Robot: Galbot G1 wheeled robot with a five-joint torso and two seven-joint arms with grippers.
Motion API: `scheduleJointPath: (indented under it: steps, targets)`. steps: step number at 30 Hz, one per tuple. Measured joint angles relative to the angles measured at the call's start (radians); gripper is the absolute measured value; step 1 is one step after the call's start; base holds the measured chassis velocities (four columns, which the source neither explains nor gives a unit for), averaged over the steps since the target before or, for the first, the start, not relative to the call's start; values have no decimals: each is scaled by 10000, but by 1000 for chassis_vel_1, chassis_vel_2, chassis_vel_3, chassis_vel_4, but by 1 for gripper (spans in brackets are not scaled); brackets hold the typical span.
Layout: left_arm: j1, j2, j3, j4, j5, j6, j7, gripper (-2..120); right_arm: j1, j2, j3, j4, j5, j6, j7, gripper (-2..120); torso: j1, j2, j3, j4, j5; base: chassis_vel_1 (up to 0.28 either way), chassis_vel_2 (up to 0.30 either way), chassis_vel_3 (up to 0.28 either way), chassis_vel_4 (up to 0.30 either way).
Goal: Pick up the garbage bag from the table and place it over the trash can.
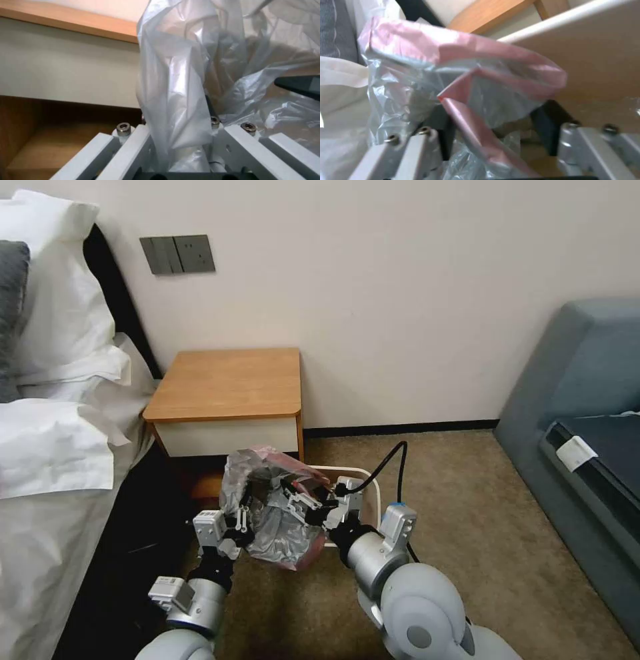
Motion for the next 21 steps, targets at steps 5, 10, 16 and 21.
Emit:
scheduleJointPath:
  steps: [5, 10, 16, 21]
  targets:
    - [-12, 5, 1, -1, -15, 5, -20, 7, -54, 27, -40, -21, -139, 38, -79, 30, 0, 0, 0, 0, 0, 0, 0, 0, 0]
    - [-27, 7, 2, 0, -41, 13, -60, 7, -77, 15, -47, -22, -258, 56, -166, 17, 0, 0, 0, 0, 0, 0, 0, 0, 0]
    - [-96, 4, 1, 65, -221, 83, -286, 7, -187, -69, -50, 104, -466, 97, -349, 0, 0, 0, 0, 0, 0, 0, 0, 0, 0]
    - [-139, -13, 2, 88, -354, 203, -502, 7, -259, -148, -41, 261, -545, 122, -437, 0, 0, 0, 0, 0, 2, 0, 0, 0, 0]
